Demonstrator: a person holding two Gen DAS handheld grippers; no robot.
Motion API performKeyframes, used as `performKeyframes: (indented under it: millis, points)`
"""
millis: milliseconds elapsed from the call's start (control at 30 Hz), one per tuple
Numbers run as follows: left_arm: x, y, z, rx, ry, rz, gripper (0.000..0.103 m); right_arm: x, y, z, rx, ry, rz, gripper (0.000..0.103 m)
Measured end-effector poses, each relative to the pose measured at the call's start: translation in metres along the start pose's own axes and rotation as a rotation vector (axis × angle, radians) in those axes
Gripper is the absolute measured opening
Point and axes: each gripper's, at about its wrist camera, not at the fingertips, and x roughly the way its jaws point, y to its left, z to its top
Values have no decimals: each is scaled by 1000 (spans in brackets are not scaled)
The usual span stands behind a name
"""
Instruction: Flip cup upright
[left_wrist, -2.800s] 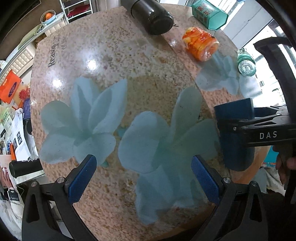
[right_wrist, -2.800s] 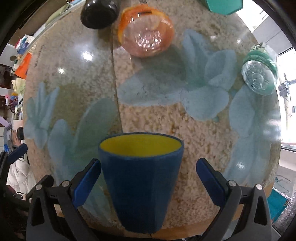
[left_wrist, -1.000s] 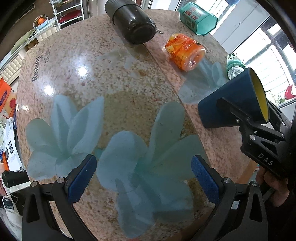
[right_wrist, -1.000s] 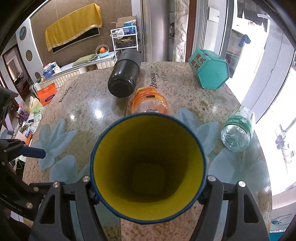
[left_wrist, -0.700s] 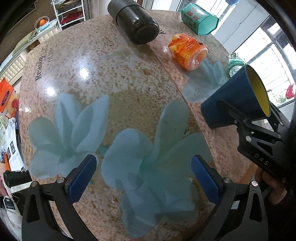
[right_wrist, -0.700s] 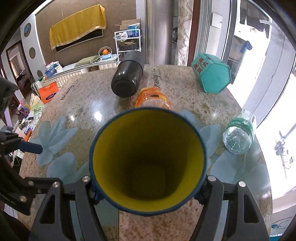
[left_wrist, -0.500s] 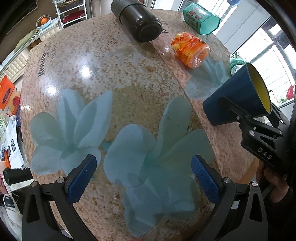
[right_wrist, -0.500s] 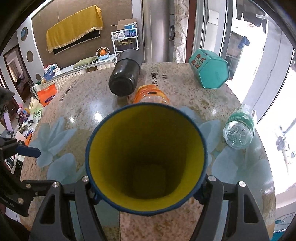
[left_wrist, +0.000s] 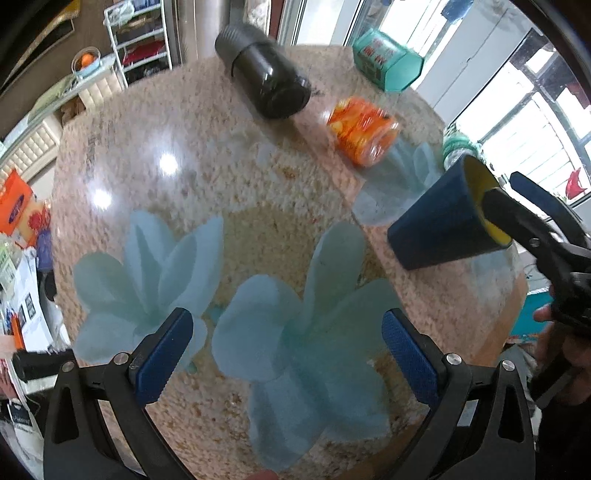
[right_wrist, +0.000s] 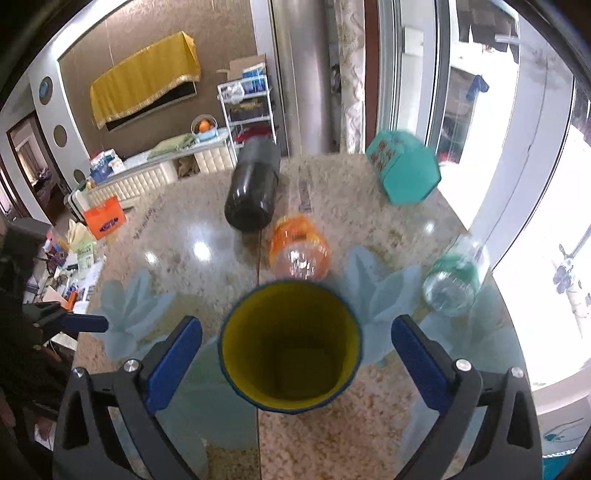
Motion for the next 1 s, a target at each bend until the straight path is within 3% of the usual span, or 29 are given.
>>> performKeyframes:
  millis: [300, 533, 1000]
  points:
    - [-43, -27, 27, 20, -107, 31, 103, -41, -4, 28, 59, 24, -33, 103]
    - [-79, -63, 34, 74, -192, 50, 103, -61, -12, 29, 114, 64, -92, 103]
    - [-99, -98, 37, 119, -213, 12, 103, -86, -24, 14, 159, 76, -139, 103]
